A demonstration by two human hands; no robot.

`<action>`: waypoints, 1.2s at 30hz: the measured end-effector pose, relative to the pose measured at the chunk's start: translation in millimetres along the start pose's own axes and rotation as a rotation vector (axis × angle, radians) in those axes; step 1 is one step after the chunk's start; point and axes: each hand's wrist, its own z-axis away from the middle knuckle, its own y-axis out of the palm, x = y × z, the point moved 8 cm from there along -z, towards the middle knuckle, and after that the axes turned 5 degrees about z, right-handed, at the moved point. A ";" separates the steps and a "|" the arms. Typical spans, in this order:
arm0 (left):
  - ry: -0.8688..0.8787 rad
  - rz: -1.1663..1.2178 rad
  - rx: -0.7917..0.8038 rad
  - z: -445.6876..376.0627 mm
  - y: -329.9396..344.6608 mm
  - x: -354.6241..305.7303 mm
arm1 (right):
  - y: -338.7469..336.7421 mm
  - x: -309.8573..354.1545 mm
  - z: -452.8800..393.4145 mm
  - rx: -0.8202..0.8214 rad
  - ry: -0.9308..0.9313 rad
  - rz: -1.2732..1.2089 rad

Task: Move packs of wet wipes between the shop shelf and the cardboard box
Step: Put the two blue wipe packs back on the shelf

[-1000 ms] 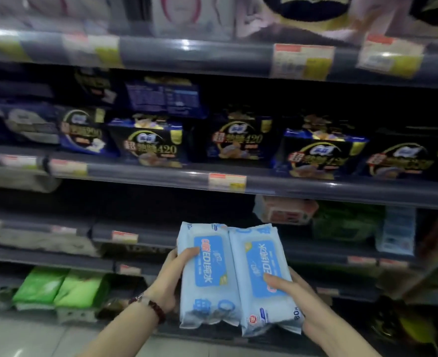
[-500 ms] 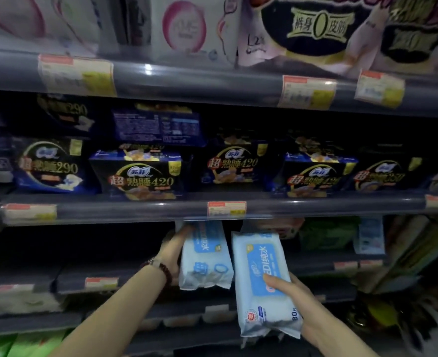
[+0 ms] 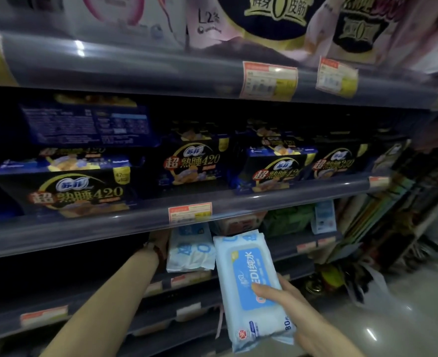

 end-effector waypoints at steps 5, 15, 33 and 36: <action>0.218 -0.415 -0.172 -9.4 -26.3 -11.3 | 0.0 15.0 -8.5 0.013 -0.017 -0.017; 0.220 -0.126 -0.122 48.7 -30.7 4.8 | 44.7 44.8 -32.5 0.117 -0.031 0.049; 0.265 -0.040 0.001 91.1 -27.8 15.2 | 86.8 90.6 -70.2 0.014 -0.217 0.096; 0.307 -0.072 0.093 104.8 -22.7 12.0 | 79.5 82.5 -52.4 0.065 -0.315 0.066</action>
